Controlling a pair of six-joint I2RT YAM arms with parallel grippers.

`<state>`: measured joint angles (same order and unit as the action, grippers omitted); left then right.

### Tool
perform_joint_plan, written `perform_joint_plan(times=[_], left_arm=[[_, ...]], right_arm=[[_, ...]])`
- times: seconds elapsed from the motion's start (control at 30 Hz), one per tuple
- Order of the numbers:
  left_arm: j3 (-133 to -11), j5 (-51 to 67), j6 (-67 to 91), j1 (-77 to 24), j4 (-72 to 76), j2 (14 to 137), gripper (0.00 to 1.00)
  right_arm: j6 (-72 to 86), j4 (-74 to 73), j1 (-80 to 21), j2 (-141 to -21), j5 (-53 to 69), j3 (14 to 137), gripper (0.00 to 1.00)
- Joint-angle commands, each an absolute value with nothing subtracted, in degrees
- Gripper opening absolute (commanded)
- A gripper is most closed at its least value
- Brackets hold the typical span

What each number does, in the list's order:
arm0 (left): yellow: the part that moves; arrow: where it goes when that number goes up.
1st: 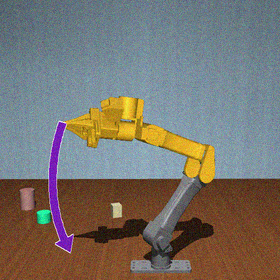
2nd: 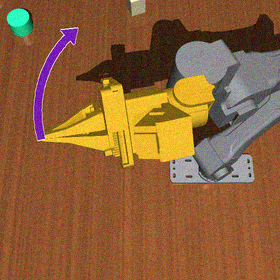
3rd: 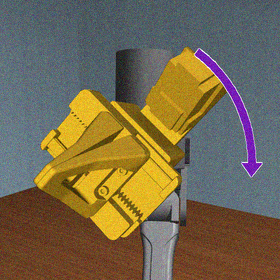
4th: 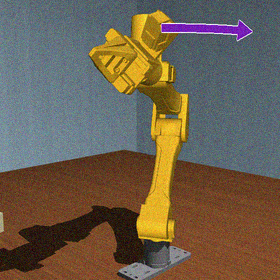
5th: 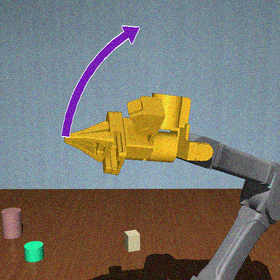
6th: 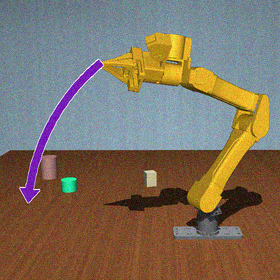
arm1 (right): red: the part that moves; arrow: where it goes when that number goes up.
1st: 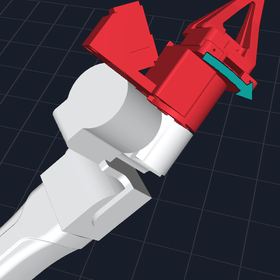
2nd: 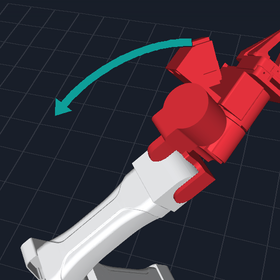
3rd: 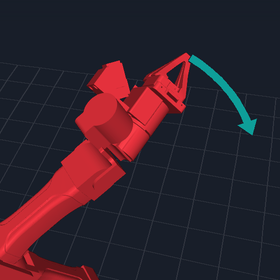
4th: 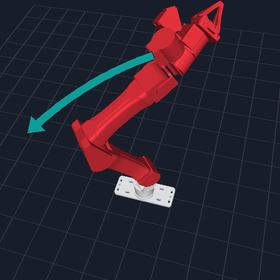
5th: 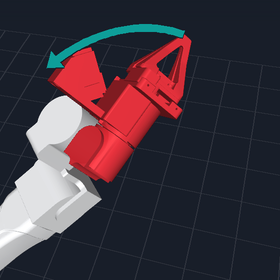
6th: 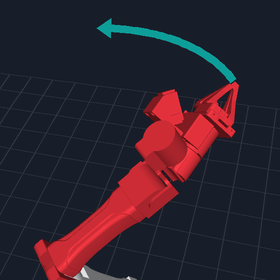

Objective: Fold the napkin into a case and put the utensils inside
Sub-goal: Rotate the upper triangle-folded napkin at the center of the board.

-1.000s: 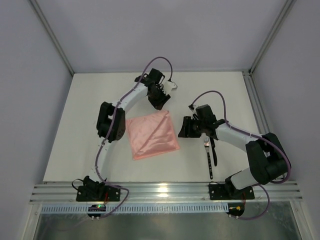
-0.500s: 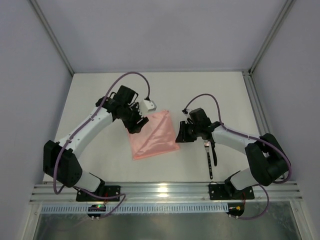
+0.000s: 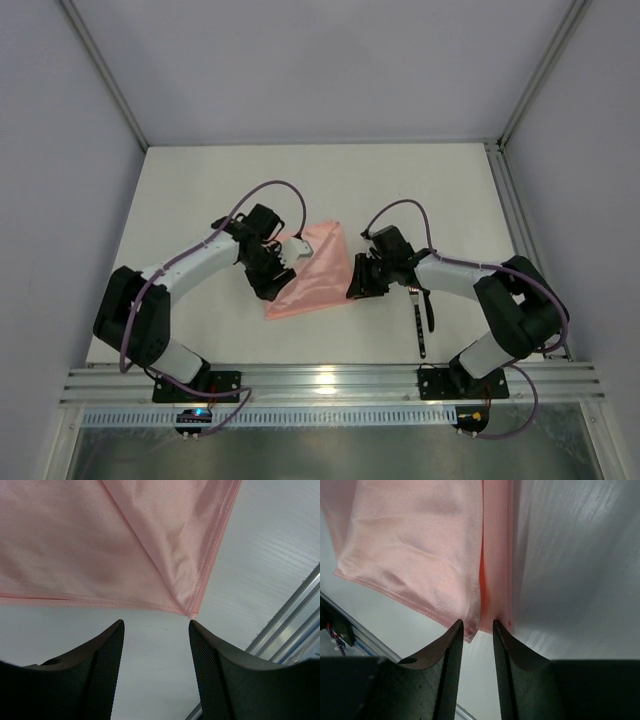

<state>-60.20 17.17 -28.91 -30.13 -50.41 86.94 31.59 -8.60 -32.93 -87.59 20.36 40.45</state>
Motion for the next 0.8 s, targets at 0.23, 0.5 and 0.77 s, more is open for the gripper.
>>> perform_joint_plan(times=[0.23,0.5,0.77], left_arm=[[-58.4,17.4,-28.1,-31.8,-46.7,87.5,0.56],[-58.4,16.9,-29.9,-35.1,-47.0,84.6,0.58],[-56.1,10.2,-31.6,-43.5,-41.1,82.8,0.65]], right_arm=[[34.3,-2.5,-33.4,-90.4,24.2,39.7,0.31],[33.4,-4.8,-33.4,-89.1,23.7,41.0,0.04],[29.4,-14.3,-33.4,-87.1,23.3,46.5,0.04]])
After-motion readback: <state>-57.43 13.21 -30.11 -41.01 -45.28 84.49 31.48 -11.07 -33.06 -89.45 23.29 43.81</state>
